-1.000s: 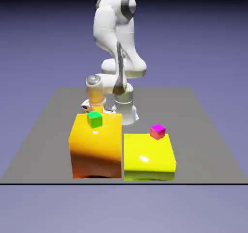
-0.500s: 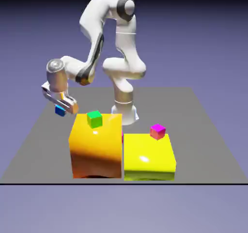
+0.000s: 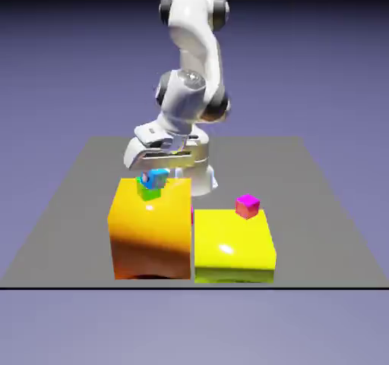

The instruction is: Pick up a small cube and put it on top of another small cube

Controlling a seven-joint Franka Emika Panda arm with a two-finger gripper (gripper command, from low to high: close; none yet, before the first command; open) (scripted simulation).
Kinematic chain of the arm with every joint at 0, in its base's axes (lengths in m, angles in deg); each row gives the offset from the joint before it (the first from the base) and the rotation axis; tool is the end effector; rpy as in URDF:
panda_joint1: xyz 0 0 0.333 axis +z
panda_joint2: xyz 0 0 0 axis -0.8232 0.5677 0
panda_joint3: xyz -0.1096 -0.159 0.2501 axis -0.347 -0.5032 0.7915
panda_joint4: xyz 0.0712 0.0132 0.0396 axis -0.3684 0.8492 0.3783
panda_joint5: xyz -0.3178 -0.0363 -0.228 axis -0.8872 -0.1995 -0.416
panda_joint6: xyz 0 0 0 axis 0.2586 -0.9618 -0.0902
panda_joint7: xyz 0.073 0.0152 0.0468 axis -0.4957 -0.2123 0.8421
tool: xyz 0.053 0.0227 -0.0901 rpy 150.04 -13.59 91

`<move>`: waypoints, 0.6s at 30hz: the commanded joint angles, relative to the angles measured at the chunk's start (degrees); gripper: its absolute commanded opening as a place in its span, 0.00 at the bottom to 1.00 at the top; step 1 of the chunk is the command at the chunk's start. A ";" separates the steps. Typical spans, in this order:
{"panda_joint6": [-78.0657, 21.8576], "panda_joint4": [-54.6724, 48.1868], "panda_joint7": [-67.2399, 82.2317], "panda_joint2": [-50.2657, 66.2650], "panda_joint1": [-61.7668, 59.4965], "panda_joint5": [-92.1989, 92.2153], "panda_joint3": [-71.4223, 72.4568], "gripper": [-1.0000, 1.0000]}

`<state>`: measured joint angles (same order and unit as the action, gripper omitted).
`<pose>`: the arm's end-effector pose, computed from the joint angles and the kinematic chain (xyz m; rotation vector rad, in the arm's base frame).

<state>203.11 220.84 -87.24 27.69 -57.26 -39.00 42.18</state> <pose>0.4683 0.0010 0.3919 2.8270 -0.0094 -0.0580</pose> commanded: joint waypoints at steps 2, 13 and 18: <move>0.42 1.18 1.67 -1.06 4.18 1.97 1.14 0.00; 3.99 13.81 -0.02 -8.26 27.02 14.34 -1.80 0.00; 11.83 18.02 -1.78 -4.19 28.23 14.35 -3.00 0.00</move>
<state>214.91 238.86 -88.91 23.50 -29.02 -24.48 39.18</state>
